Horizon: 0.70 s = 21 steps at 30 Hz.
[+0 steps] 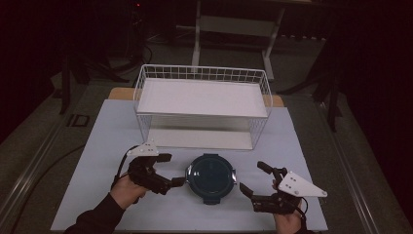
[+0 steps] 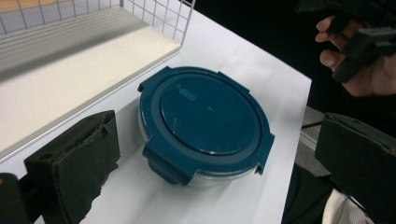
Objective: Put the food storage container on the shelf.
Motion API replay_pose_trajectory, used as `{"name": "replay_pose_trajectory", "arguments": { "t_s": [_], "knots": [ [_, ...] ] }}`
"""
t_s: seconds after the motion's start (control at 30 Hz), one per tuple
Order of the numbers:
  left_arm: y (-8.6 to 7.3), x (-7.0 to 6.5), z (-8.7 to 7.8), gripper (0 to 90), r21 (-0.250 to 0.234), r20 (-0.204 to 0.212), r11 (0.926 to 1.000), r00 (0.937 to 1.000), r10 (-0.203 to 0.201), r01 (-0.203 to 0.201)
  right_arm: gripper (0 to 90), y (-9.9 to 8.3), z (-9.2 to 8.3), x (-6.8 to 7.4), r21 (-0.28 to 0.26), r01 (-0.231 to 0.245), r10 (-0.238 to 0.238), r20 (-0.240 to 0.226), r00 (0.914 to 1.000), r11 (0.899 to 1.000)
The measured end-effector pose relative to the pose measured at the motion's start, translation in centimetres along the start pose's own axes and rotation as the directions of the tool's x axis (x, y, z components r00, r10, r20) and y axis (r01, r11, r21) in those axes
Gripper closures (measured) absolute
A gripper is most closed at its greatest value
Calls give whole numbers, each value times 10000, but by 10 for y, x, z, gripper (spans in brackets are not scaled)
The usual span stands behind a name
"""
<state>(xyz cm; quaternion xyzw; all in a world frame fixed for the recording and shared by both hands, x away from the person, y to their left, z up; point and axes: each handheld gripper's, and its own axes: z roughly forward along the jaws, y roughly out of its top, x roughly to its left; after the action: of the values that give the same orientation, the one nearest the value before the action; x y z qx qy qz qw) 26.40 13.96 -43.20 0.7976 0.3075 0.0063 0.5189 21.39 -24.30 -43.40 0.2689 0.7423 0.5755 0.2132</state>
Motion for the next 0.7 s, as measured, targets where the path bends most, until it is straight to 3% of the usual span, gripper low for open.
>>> {"name": "replay_pose_trajectory", "arguments": {
  "t_s": [0.1,0.23,0.33,0.43,0.53,0.57,0.63,0.7],
  "knots": [
    [0,2,3,21,118,89,9999,10000,12,-13,139,2,2,-3,186,-358,366,-451,9983,9992],
    [-1,9,11,15,423,-216,9972,9980,-600,609,141,2,4,-5,193,-476,487,-658,9966,9987],
    [0,14,18,15,428,-380,9939,9943,-996,1012,140,4,6,-4,183,-180,185,-282,9994,9997],
    [-2,20,28,15,556,-556,9880,9884,-1411,1441,126,5,9,-3,412,-223,224,-11,9997,9989],
    [-6,27,39,17,916,-675,9749,9780,-1973,2030,102,6,10,-1,333,-107,103,97,9999,9994],
    [-9,29,43,20,1089,-712,9670,9721,-2235,2303,102,6,10,-1,336,-6,3,90,10000,9994],
    [-12,34,49,24,1342,-426,9470,9565,-2887,2919,102,6,11,1,352,53,-62,267,9996,9994],
    [-15,37,52,26,1436,-589,9298,9408,-3337,3388,102,5,12,2,374,43,-53,288,9996,9993]
  ]
}}
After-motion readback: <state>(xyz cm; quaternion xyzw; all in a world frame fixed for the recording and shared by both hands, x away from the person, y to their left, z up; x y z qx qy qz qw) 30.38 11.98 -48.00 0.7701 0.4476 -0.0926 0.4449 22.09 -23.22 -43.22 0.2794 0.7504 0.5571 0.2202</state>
